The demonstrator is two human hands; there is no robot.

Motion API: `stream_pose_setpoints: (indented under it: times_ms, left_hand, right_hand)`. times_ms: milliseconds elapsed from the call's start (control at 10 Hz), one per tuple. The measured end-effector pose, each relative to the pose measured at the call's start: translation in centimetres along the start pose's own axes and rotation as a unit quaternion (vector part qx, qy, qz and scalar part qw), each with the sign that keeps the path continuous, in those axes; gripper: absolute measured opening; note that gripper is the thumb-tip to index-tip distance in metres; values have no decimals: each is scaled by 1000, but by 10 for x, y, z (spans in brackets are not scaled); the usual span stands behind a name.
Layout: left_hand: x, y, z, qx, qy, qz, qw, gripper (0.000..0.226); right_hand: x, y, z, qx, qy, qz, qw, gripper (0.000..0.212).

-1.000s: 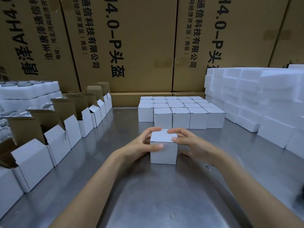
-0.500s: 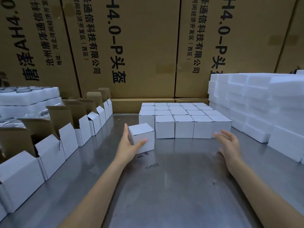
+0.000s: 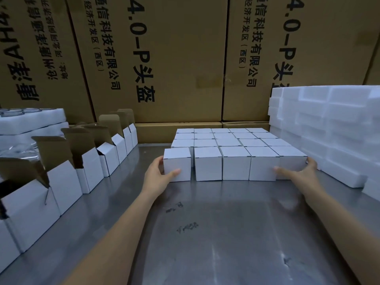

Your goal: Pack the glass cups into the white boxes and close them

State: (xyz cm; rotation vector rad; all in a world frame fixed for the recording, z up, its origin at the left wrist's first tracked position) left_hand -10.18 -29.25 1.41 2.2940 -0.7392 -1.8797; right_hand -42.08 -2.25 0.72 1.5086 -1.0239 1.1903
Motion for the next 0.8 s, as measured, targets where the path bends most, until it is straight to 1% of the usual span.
stream_pose_setpoints:
  times_ms: [100, 200, 400, 500, 600, 700, 800]
  left_hand:
    - [2, 4, 4, 11, 19, 2, 1000, 65]
    - [2, 3, 10, 34, 56, 20, 998, 64]
    - [2, 4, 15, 46, 103, 33, 993, 59]
    - [2, 4, 15, 46, 111, 35, 992, 61]
    - [1, 3, 17, 54, 107, 47, 992, 67]
    - [-1, 0, 15, 47, 86, 43, 994, 78]
    - [-3, -3, 6, -16, 101, 38, 994, 86]
  right_hand:
    - [3, -3, 2, 0, -18, -20, 1000, 106]
    - [3, -5, 2, -9, -40, -33, 999, 108]
    - [0, -4, 7, -4, -80, -45, 996, 111]
    - [-1, -3, 9, -5, -104, -50, 993, 116]
    - [-1, -2, 9, -19, -132, -61, 989, 115]
    - [3, -8, 5, -35, -119, -68, 990, 105]
    - [6, -16, -1, -61, -86, -66, 992, 96]
Point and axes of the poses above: each hand's wrist, its own y-axis towards the middle knuckle, its own z-axis out of the palm, x = y × z, the point moved 7 cm from there along y, towards the middle knuckle, and after that the axes turned 7 degrees about -x, right-handed, at the moved point
